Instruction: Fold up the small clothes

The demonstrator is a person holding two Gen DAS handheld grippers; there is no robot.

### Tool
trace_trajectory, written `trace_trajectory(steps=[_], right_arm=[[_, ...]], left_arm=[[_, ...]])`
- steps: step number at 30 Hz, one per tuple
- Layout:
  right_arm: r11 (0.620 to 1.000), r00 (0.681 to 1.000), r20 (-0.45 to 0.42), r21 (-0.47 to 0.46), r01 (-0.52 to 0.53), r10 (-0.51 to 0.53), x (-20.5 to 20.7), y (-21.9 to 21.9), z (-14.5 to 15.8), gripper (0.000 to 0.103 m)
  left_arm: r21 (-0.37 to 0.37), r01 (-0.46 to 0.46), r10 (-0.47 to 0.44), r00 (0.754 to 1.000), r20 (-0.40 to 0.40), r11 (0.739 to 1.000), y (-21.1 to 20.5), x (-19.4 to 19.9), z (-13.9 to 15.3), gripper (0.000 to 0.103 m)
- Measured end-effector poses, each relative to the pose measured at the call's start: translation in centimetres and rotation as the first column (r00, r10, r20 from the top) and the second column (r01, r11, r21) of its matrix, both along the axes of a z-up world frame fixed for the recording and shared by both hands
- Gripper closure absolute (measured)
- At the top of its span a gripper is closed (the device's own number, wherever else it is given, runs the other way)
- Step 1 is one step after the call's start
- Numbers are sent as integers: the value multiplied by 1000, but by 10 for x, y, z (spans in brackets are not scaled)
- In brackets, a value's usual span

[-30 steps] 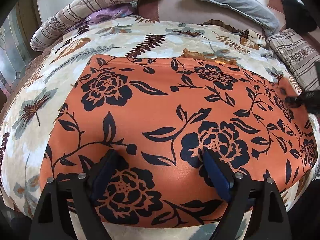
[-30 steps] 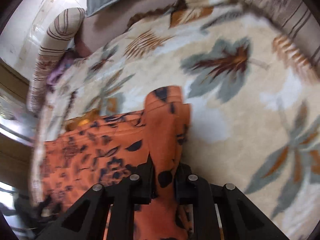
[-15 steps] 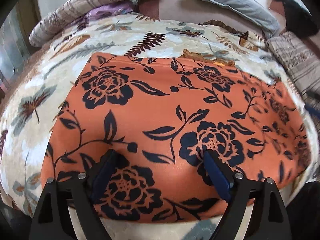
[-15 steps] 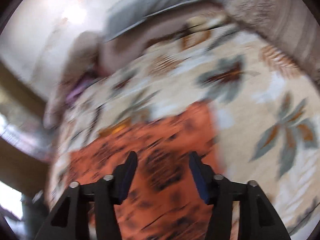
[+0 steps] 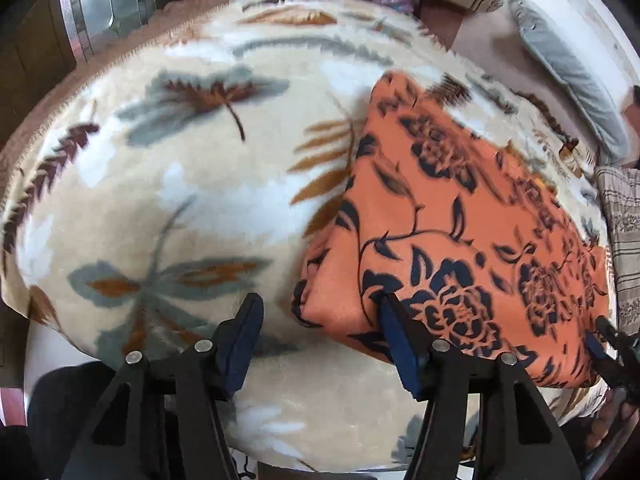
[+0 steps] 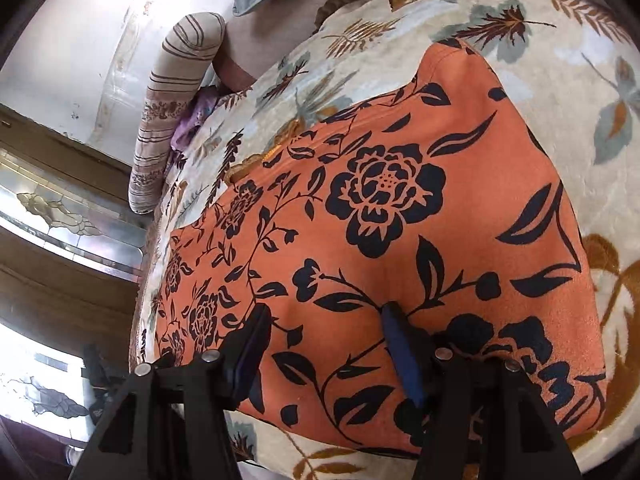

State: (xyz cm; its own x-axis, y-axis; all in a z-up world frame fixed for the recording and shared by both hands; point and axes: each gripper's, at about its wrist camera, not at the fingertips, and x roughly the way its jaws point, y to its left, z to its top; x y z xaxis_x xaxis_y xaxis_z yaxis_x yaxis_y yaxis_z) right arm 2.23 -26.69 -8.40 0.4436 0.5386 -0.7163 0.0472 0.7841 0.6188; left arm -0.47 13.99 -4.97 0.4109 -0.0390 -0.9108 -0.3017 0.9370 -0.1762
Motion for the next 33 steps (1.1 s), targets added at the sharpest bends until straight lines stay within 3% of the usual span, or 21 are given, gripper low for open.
trace_trajectory(steps=[4, 7, 9, 13, 15, 21, 27, 30, 33], right_arm=[[1000, 1000, 3, 0, 1, -1, 0, -1, 0, 41], [1000, 1000, 2, 11, 2, -2, 2, 1, -2, 41], [1000, 1000, 4, 21, 3, -3, 2, -1, -3, 41], [999, 1000, 9, 33, 3, -3, 1, -4, -4, 41], [999, 1000, 11, 36, 6, -6, 0, -4, -4, 41], [999, 1000, 16, 50, 15, -16, -1, -6, -6, 41], [998, 1000, 21, 65, 12, -14, -2, -9, -7, 41], [997, 1000, 23, 80, 11, -13, -2, -12, -9, 41], [996, 1000, 27, 86, 8, -11, -2, -13, -9, 41]], left_arm=[[26, 18, -20, 998, 59, 999, -5, 9, 17, 41], [-18, 27, -27, 1000, 5, 999, -4, 23, 3, 41], [-52, 38, -43, 995, -85, 998, 1, 26, -23, 44], [-44, 25, -27, 998, -55, 999, 2, 23, -15, 56], [-63, 22, -24, 999, -33, 998, 2, 26, -4, 56], [-55, 79, -77, 996, 41, 995, -5, 74, 18, 48], [-49, 110, -113, 992, -47, 993, -14, 138, -14, 47], [52, 82, -78, 994, -77, 995, -9, 157, -32, 27], [66, 79, -74, 994, -74, 995, -11, 158, -24, 27]])
